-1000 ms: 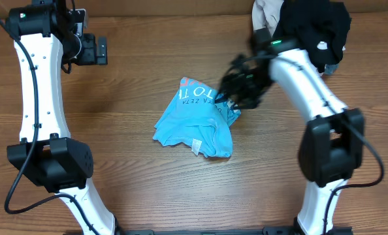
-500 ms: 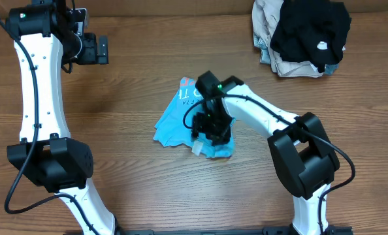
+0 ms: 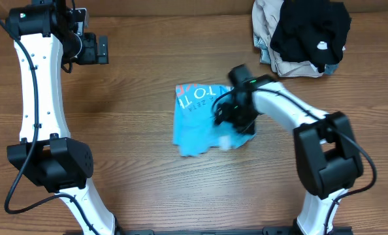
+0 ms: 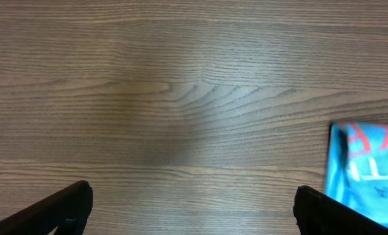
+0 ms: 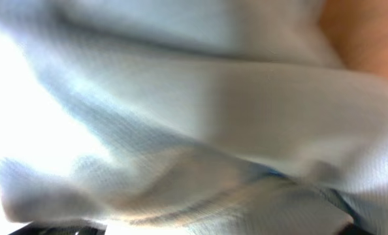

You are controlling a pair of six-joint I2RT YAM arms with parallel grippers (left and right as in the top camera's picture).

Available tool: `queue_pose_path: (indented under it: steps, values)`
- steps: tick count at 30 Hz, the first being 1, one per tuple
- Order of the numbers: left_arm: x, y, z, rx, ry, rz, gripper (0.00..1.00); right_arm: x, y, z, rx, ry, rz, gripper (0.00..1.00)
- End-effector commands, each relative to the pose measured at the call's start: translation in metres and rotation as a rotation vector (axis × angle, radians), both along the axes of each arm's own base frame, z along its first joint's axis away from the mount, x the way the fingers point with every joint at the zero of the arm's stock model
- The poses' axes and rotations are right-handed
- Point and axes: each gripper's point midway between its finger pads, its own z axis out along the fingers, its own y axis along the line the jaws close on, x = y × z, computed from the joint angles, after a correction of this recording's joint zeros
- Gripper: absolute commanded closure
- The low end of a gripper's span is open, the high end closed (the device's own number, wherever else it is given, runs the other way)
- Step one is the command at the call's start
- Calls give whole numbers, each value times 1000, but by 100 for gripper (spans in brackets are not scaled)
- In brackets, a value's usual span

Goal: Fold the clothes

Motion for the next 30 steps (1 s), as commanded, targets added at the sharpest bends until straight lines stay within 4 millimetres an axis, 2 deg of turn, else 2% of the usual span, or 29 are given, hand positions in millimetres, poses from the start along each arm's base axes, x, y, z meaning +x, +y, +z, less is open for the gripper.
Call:
queue_pose_path:
  steps: [1, 3, 4, 6, 9, 11, 15, 19, 22, 24, 26, 30]
  values:
    - [0, -1, 0, -12, -1, 6, 0, 28, -79, -16, -203, -45, -10, 9]
    - [0, -1, 0, -13, -1, 6, 0, 40, -72, 11, -48, -22, -52, 5]
    - [0, -1, 0, -14, -2, 7, 0, 48, -63, 37, 71, -13, -77, 5]
    - [1, -1, 0, -13, -2, 6, 0, 55, -54, 69, 174, -21, -95, 5]
    - [0, -1, -1, -13, 1, 6, 0, 54, -59, 108, 160, -19, -218, 5]
    - [-1, -1, -1, -14, 6, 6, 0, 48, -70, 113, 90, -2, -314, 5]
    - [-1, -1, -1, -14, 5, 6, 0, 16, -93, 105, -76, 133, -485, 4]
    - [0, -1, -1, -13, 1, 6, 0, -7, -90, 83, -118, 226, -541, 5]
    - [1, -1, 0, -13, -4, 6, 0, -22, -83, 61, -135, 280, -575, 9]
    - [1, -1, 0, -13, -4, 6, 0, -27, -75, 46, -121, 287, -582, 11]
    - [1, -1, 0, -13, -6, 6, 0, -21, -60, 31, -56, 258, -561, 11]
    - [2, -1, 0, -13, -8, 6, 0, -12, -45, 21, -24, 195, -523, 11]
